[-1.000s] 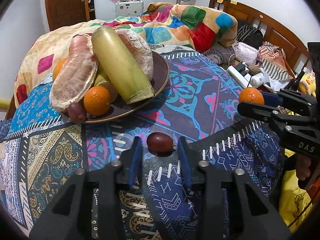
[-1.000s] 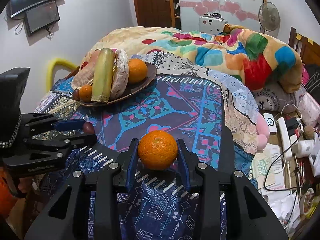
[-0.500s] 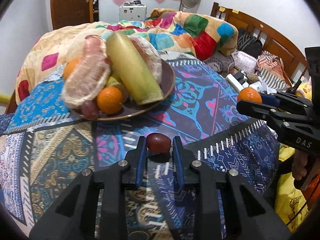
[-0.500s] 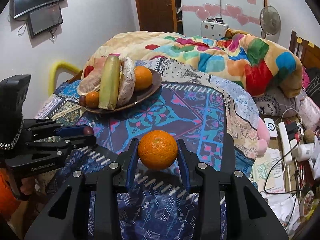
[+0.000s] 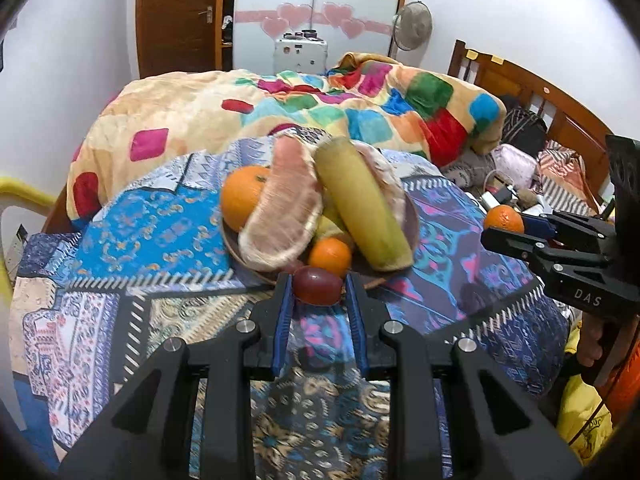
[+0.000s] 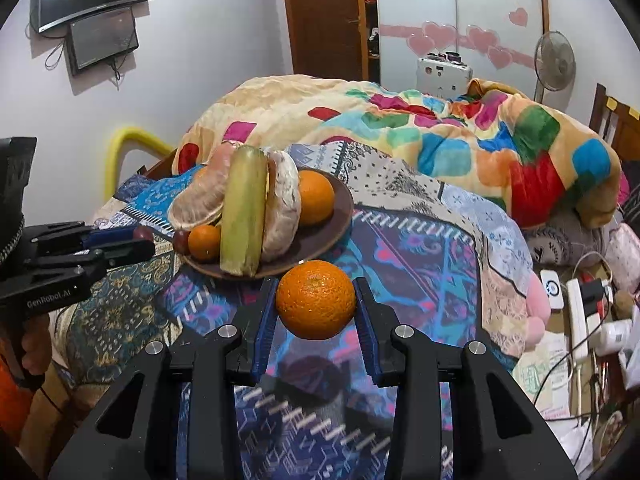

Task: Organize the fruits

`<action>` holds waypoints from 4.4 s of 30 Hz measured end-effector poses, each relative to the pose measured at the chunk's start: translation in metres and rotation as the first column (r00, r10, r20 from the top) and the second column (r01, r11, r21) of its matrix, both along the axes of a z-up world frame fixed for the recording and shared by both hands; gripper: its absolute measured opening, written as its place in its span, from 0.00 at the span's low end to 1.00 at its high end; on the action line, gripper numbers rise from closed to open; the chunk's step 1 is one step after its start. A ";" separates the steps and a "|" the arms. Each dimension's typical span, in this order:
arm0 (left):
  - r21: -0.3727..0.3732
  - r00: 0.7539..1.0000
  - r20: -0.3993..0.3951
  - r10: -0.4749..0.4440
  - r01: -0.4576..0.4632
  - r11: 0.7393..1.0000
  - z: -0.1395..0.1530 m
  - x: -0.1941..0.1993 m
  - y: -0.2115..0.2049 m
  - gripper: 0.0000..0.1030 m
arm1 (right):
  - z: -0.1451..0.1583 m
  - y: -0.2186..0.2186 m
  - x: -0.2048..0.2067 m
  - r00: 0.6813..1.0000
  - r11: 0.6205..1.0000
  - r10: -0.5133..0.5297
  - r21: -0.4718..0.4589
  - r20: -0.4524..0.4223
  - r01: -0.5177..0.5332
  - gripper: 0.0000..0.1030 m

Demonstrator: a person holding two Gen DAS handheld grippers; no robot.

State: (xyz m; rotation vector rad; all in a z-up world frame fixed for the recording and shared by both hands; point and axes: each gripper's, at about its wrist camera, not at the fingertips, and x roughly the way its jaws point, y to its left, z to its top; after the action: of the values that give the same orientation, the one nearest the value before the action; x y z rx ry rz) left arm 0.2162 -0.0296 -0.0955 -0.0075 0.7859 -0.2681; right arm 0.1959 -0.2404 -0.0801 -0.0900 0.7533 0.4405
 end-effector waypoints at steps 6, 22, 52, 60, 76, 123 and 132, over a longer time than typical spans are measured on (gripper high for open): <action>-0.005 1.000 -0.015 0.018 -0.018 1.000 -0.002 0.022 0.005 0.26 | -0.002 0.014 0.021 1.000 1.000 0.009 -0.010 0.000 -0.009 0.33; 0.045 1.000 0.000 0.023 -0.023 0.999 -0.012 0.054 -0.013 0.26 | -0.021 0.027 0.076 0.998 0.999 0.014 -0.040 -0.060 -0.016 0.34; 0.034 1.000 0.011 0.019 -0.019 0.999 -0.016 0.029 0.000 0.51 | -0.025 0.053 0.060 0.996 0.992 0.085 -0.092 -0.033 -0.088 0.35; 0.021 1.000 0.014 0.018 -0.018 1.000 -0.016 0.028 0.002 0.51 | -0.026 0.044 0.068 0.996 0.995 0.049 -0.081 -0.070 -0.055 0.55; -0.037 0.986 0.158 0.054 -0.049 0.998 0.055 -0.030 0.001 0.51 | 0.051 0.015 -0.004 0.993 1.000 0.022 0.019 0.114 -0.025 0.65; -0.063 0.768 0.618 0.168 -0.164 0.984 0.161 -0.267 -0.009 1.00 | 0.149 -0.010 -0.224 0.819 0.969 -0.163 0.245 0.551 0.028 1.00; -0.070 0.771 0.611 0.177 -0.171 0.983 0.159 -0.264 -0.009 1.00 | 0.149 -0.007 -0.227 0.813 0.971 -0.161 0.236 0.560 0.030 1.00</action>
State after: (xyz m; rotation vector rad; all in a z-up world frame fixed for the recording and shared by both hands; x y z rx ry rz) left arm -0.0480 -0.0386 0.0636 -0.0020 0.1212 -0.0822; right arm -0.0312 -0.2475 0.0687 0.0228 0.1022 0.3672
